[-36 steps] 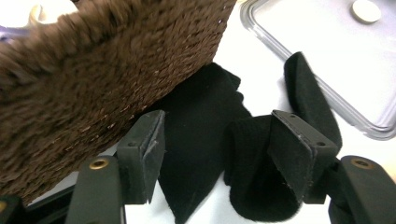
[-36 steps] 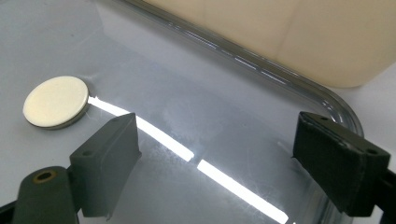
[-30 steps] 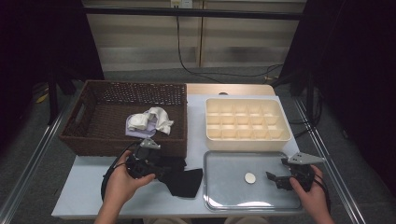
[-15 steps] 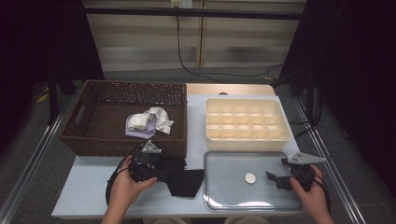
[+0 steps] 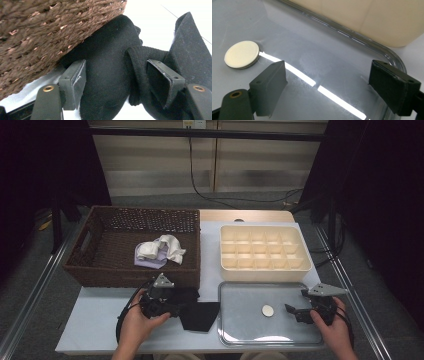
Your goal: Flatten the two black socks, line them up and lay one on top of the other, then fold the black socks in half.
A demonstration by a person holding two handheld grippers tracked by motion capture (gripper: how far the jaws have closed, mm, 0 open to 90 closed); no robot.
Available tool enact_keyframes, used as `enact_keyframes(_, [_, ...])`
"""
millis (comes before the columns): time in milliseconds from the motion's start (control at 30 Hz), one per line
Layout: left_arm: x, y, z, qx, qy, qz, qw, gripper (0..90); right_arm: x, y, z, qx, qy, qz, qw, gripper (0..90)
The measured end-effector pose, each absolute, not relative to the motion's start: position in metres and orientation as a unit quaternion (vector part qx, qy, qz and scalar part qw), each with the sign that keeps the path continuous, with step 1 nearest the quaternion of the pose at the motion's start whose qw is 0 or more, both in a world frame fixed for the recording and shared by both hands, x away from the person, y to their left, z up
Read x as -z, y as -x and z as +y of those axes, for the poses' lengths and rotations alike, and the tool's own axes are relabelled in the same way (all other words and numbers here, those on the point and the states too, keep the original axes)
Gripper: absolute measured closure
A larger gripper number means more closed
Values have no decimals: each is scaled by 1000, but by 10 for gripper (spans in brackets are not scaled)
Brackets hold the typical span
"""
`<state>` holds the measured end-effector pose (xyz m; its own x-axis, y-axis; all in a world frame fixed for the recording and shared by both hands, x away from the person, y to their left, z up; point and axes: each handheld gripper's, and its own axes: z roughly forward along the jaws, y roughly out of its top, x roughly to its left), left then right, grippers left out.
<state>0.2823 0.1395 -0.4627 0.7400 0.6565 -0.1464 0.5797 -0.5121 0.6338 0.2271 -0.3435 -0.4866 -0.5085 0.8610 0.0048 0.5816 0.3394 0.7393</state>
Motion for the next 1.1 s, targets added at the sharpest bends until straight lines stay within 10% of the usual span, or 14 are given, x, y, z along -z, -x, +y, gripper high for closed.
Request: enact_keyframes(1100, [473, -278, 137, -79, -867, 341, 356, 281, 487, -227, -343, -353, -454, 794, 197, 140])
